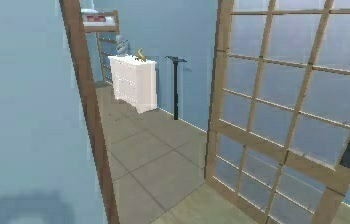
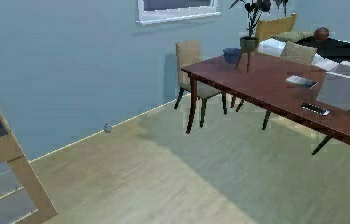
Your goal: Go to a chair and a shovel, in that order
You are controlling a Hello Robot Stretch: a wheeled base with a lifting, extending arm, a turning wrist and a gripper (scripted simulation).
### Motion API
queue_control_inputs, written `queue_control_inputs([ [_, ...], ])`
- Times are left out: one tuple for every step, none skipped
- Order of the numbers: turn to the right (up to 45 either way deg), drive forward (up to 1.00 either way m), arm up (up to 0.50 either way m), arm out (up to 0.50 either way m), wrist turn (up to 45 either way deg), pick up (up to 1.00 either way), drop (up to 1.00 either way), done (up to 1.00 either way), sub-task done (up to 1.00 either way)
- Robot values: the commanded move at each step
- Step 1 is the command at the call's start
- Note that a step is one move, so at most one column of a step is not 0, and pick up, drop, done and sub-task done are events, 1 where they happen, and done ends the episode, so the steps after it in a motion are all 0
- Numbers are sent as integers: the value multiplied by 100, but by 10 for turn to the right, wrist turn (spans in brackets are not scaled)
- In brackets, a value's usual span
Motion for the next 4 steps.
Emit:
queue_control_inputs([
  [30, 0, 0, 0, 0, 0, 0, 0, 0],
  [0, 100, 0, 0, 0, 0, 0, 0, 0],
  [120, 0, 0, 0, 0, 0, 0, 0, 0],
  [0, 10, 0, 0, 0, 0, 0, 0, 0],
])
